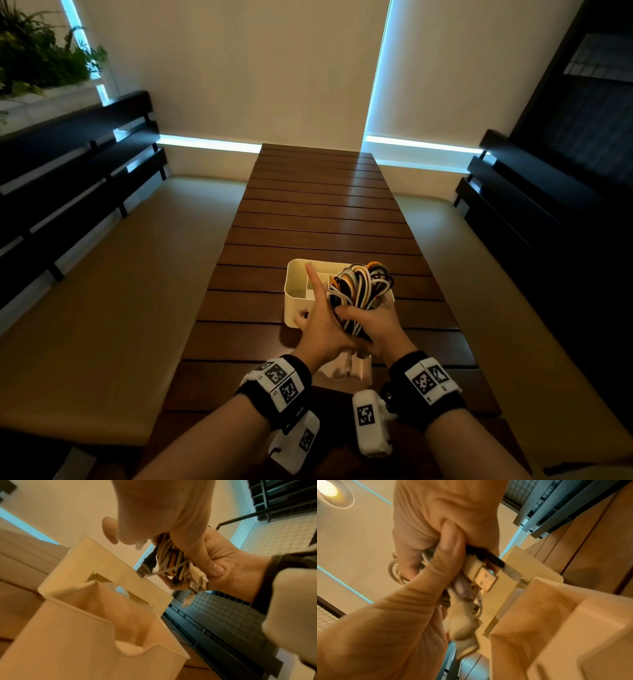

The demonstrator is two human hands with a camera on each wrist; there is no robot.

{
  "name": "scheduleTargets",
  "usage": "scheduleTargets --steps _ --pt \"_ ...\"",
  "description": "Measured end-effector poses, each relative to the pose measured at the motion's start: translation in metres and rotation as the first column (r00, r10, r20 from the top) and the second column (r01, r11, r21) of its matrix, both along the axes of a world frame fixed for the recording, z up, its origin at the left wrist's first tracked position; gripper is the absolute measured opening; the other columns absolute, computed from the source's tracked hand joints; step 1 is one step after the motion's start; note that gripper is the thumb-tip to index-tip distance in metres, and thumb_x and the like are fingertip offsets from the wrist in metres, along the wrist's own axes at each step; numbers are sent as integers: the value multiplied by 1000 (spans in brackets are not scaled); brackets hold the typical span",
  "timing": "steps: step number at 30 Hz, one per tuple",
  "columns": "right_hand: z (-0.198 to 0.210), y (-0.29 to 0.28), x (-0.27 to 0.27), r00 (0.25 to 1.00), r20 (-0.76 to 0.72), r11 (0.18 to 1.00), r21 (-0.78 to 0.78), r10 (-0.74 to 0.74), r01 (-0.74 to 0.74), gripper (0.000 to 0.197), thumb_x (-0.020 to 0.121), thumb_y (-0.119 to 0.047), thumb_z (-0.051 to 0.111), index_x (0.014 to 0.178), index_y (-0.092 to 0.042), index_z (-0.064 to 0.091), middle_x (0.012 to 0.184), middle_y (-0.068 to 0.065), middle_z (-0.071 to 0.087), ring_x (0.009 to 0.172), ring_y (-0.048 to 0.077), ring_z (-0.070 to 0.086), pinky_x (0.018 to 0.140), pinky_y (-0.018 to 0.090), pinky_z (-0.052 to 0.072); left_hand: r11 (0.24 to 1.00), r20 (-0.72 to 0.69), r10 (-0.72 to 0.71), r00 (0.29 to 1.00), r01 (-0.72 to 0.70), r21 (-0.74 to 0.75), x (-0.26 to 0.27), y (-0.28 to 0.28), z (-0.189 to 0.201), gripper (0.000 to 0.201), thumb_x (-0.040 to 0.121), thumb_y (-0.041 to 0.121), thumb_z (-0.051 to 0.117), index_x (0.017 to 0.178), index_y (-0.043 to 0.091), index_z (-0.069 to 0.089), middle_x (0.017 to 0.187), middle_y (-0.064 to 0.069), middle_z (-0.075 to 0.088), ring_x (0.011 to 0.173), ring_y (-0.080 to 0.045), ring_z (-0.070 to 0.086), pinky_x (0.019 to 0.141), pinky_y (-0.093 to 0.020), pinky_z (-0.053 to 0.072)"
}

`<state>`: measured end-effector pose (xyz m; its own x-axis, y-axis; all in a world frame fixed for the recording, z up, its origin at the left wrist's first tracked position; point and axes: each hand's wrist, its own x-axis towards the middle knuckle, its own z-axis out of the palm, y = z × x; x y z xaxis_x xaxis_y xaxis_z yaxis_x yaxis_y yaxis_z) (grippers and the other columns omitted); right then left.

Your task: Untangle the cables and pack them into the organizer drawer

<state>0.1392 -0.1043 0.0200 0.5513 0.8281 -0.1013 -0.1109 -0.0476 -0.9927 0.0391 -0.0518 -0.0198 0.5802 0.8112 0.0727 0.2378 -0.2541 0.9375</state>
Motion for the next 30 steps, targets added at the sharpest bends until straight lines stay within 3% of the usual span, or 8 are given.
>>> scheduleTargets --steps 3,5,7,12,19,23,26,30 --pt "-3 6 0 995 82 998 -29 -48 50 35 67 12 73 91 -12 64 87 5 69 80 12 66 79 38 55 999 -126 -21 992 18 -28 -5 3 -2 160 44 38 92 130 41 -43 151 1 21 142 -16 12 117 -48 10" --pt "-5 9 0 984 168 994 -76 -64 77 41 66 7 76 102 -5 62 91 6 68 82 11 65 77 32 54 992 -232 -124 965 118 -41 -9 7 -3 143 50 42 90 149 30 -13 155 1 9 144 -19 -4 118 -46 7" --pt "-8 9 0 941 339 992 -112 -18 59 40 65 0 80 100 -7 63 87 0 67 84 13 65 76 28 53 987 -284 -146 948 161 29 -16 12 -2 112 55 44 87 145 27 23 147 6 23 141 -20 3 115 -39 13" --pt "-18 -2 -6 838 546 968 -220 17 123 42 64 -16 84 101 -8 65 83 -5 63 91 14 63 73 20 48 996 -194 -55 979 68 61 -44 13 -16 107 52 44 89 141 25 32 129 12 26 121 -10 28 105 -29 31" --pt "-34 -7 -13 547 828 958 -244 124 151 45 73 -45 71 109 -19 62 97 -3 65 92 17 60 80 28 44 937 -556 -118 822 278 213 -56 2 -44 28 79 36 72 97 15 70 115 5 50 105 -14 42 87 -22 38" --pt "-50 -3 -12 245 934 931 -309 259 193 50 72 -50 49 107 -19 68 88 -1 71 76 25 67 68 41 51 908 -612 -139 779 347 235 -57 1 -46 28 86 40 63 97 15 70 113 6 57 96 -9 37 81 -21 34" --pt "-64 -2 -16 36 944 917 -327 328 226 66 60 -38 79 121 -23 59 87 -1 68 78 25 65 64 40 50 900 -625 -128 770 355 252 -57 1 -46 33 85 44 63 97 15 71 111 4 59 93 -8 35 78 -20 30" --pt "-70 0 -21 36 850 825 -519 525 225 98 57 -41 83 140 -27 33 108 2 60 98 30 57 75 45 46 880 -640 -93 763 363 305 -57 1 -47 35 85 47 61 98 16 71 106 1 61 94 -11 38 81 -23 34"
